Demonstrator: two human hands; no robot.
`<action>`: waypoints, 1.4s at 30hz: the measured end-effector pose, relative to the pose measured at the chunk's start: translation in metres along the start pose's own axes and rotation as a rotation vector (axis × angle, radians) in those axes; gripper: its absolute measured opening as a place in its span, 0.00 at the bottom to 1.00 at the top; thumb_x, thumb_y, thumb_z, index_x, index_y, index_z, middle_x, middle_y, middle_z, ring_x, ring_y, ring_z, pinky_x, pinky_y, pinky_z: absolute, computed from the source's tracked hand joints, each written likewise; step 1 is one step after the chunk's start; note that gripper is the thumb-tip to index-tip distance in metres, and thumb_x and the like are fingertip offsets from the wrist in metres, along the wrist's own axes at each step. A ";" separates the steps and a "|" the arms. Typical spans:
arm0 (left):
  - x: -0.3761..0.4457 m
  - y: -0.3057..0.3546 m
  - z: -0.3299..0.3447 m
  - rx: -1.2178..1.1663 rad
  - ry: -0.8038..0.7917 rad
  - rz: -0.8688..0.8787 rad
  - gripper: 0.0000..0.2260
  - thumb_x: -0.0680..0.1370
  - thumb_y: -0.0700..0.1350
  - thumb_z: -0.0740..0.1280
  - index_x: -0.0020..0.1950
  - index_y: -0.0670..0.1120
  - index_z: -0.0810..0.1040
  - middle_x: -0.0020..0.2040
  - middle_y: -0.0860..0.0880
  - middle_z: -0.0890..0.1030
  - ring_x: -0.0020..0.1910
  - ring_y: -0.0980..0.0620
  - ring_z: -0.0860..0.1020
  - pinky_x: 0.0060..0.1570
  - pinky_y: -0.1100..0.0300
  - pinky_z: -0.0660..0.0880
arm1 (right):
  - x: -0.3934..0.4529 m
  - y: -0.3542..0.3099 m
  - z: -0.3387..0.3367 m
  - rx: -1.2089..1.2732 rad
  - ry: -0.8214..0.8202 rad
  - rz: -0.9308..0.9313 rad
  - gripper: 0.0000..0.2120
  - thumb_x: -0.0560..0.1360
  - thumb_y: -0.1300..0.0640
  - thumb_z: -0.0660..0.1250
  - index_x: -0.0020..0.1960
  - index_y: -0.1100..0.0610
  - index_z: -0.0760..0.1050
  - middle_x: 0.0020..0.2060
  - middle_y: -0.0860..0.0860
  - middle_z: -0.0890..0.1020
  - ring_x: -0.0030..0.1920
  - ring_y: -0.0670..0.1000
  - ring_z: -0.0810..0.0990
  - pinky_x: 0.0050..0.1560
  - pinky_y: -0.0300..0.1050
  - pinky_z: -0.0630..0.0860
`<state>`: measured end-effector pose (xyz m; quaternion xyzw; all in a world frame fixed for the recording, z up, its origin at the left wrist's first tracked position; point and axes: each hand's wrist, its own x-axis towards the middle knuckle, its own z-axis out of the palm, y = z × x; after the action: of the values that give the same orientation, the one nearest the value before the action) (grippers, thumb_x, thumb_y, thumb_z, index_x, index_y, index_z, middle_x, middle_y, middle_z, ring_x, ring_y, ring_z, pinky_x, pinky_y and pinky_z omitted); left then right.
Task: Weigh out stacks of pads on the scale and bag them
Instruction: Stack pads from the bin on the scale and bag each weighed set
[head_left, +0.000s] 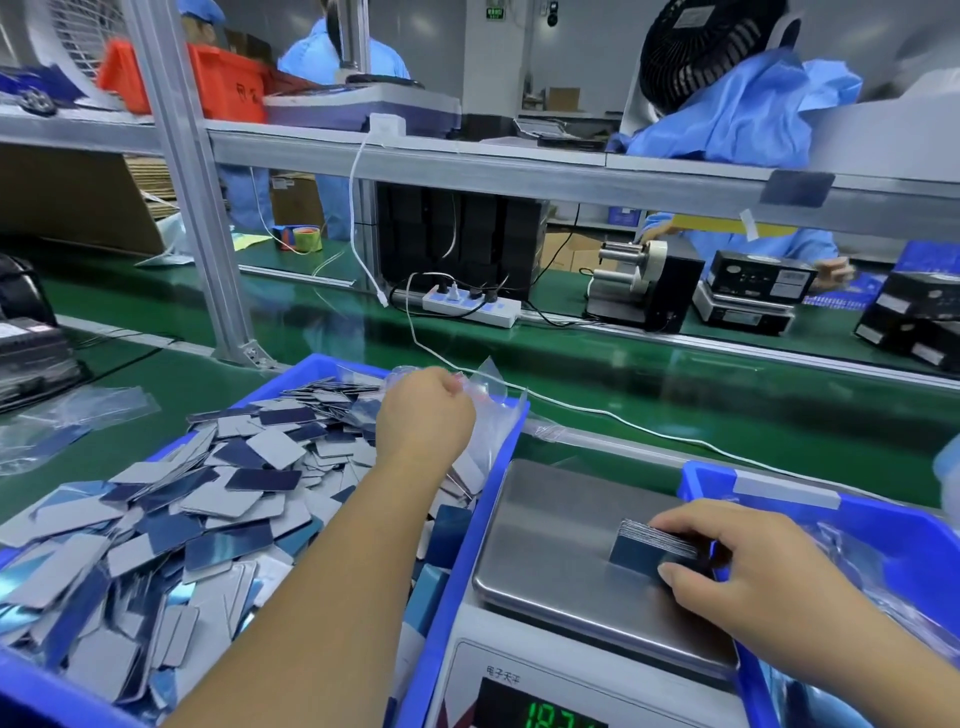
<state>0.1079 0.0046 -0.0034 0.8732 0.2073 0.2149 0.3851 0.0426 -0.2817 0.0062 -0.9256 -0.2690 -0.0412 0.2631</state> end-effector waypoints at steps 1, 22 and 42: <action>0.000 0.002 0.000 -0.046 0.035 0.023 0.11 0.74 0.39 0.60 0.42 0.55 0.77 0.37 0.56 0.78 0.36 0.53 0.75 0.31 0.62 0.67 | 0.000 0.000 0.000 -0.002 -0.001 0.000 0.16 0.69 0.58 0.75 0.45 0.37 0.77 0.45 0.24 0.76 0.48 0.33 0.76 0.46 0.24 0.68; -0.002 0.005 -0.005 -0.449 0.118 -0.077 0.07 0.76 0.41 0.67 0.42 0.53 0.80 0.40 0.57 0.81 0.41 0.55 0.79 0.39 0.59 0.75 | 0.001 0.001 0.000 -0.032 0.008 -0.007 0.15 0.70 0.56 0.73 0.45 0.35 0.76 0.48 0.23 0.74 0.50 0.33 0.74 0.47 0.24 0.67; -0.083 0.064 0.043 -0.774 -0.486 0.340 0.08 0.78 0.33 0.69 0.43 0.45 0.78 0.35 0.53 0.82 0.37 0.55 0.81 0.36 0.59 0.80 | 0.012 0.001 0.015 1.307 0.334 0.294 0.11 0.75 0.71 0.65 0.56 0.65 0.80 0.51 0.61 0.85 0.51 0.56 0.85 0.45 0.43 0.82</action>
<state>0.0752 -0.1037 0.0018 0.7123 -0.1293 0.1262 0.6782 0.0522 -0.2686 -0.0047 -0.5853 -0.0662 0.0234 0.8077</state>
